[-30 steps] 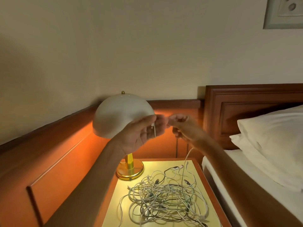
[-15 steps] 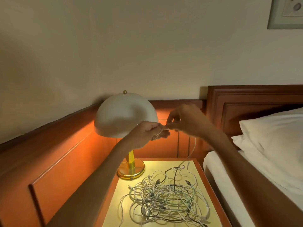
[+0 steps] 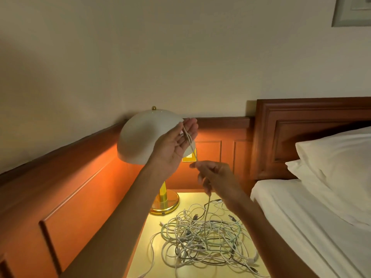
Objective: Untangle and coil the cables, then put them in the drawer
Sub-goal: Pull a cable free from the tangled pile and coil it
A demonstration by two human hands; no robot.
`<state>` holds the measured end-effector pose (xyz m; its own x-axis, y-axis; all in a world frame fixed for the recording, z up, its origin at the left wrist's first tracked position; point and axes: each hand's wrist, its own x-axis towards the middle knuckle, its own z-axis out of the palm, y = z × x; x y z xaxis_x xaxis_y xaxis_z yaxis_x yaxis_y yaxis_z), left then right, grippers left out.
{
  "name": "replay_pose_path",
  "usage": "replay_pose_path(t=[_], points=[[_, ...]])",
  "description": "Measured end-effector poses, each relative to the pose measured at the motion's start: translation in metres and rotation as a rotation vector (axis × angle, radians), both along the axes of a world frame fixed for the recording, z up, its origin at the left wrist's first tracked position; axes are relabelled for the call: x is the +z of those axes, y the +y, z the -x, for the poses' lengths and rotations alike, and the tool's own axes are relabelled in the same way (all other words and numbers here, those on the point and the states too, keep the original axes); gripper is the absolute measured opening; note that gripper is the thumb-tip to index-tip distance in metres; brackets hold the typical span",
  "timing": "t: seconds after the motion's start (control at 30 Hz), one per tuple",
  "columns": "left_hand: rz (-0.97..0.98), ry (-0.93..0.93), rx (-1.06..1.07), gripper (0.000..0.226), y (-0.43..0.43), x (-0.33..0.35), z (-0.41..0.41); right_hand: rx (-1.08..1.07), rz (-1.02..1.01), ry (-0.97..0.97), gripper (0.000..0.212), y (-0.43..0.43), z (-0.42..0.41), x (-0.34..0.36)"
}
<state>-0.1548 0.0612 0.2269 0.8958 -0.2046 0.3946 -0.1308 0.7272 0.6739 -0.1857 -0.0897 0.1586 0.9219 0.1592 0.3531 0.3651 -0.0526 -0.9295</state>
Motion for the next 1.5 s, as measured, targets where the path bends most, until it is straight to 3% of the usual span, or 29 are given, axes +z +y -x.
replay_pose_path(t=[0.1, 0.17, 0.23, 0.3, 0.33, 0.4, 0.5, 0.57, 0.63, 0.73, 0.8, 0.87, 0.97, 1.03, 1.07, 1.17, 1.27, 1.37, 1.43, 1.5], points=[[-0.225, -0.105, 0.367, 0.028, -0.011, -0.013, -0.012, -0.019, 0.287, -0.065, 0.019, 0.006, 0.011, 0.006], [-0.554, -0.306, 0.583, 0.023, -0.008, -0.023, -0.020, -0.141, 0.615, -0.226, 0.019, 0.001, 0.012, 0.023], [-0.954, -0.521, 0.606, 0.020, 0.000, -0.031, -0.023, -0.287, 0.897, -0.395, 0.019, -0.009, 0.011, 0.050], [-1.199, -0.574, 0.466, 0.023, 0.005, -0.032, -0.014, -0.312, 0.995, -0.458, 0.015, -0.022, 0.005, 0.078], [-1.198, -0.524, 0.339, 0.026, 0.006, -0.029, -0.006, -0.269, 1.006, -0.468, 0.014, -0.029, 0.001, 0.091], [-1.004, -0.318, 0.046, 0.032, 0.013, -0.021, 0.008, -0.154, 0.949, -0.456, 0.015, -0.042, -0.008, 0.110], [-0.803, -0.178, -0.161, 0.032, 0.027, -0.005, 0.027, -0.020, 0.599, -0.370, 0.014, -0.057, -0.018, 0.119], [-0.695, -0.166, -0.161, 0.030, 0.029, -0.001, 0.037, 0.010, 0.364, -0.305, 0.011, -0.057, -0.021, 0.105], [-0.420, -0.096, -0.125, 0.028, 0.024, 0.003, 0.041, -0.036, 0.204, -0.214, 0.019, -0.048, -0.022, 0.077], [-0.006, 0.021, -0.055, 0.025, 0.012, 0.010, 0.027, -0.058, 0.090, -0.083, 0.022, -0.019, -0.005, 0.031], [0.024, -0.005, 0.085, 0.026, 0.001, 0.007, 0.012, -0.047, 0.118, -0.043, 0.022, 0.001, 0.013, 0.012], [-0.132, -0.077, 0.296, 0.025, -0.007, -0.003, 0.002, -0.111, 0.320, -0.156, 0.024, 0.009, 0.025, 0.005], [-0.721, -0.424, 0.584, 0.020, -0.002, -0.022, -0.006, -0.291, 0.711, -0.387, 0.022, -0.001, 0.030, 0.024], [-1.122, -0.606, 0.527, 0.022, 0.004, -0.031, -0.005, -0.354, 0.883, -0.454, 0.019, -0.017, 0.027, 0.050], [-1.214, -0.609, 0.426, 0.023, 0.007, -0.034, -0.001, -0.344, 0.921, -0.473, 0.019, -0.026, 0.025, 0.064], [-1.018, -0.356, 0.001, 0.032, 0.012, -0.028, 0.019, -0.171, 0.877, -0.482, 0.020, -0.048, 0.017, 0.100], [-0.834, -0.252, -0.192, 0.035, 0.019, -0.016, 0.039, 0.055, 0.498, -0.382, 0.018, -0.056, 0.004, 0.105], [-0.477, -0.140, -0.156, 0.031, 0.011, -0.010, 0.048, 0.106, 0.128, -0.203, 0.016, -0.048, -0.010, 0.071], [-0.145, -0.043, -0.092, 0.027, 0.003, -0.006, 0.041, 0.009, 0.005, -0.081, 0.022, -0.034, -0.011, 0.035], [0.033, 0.033, 0.010, 0.026, -0.004, -0.008, 0.027, -0.039, -0.066, -0.002, 0.020, -0.016, -0.002, 0.000]])
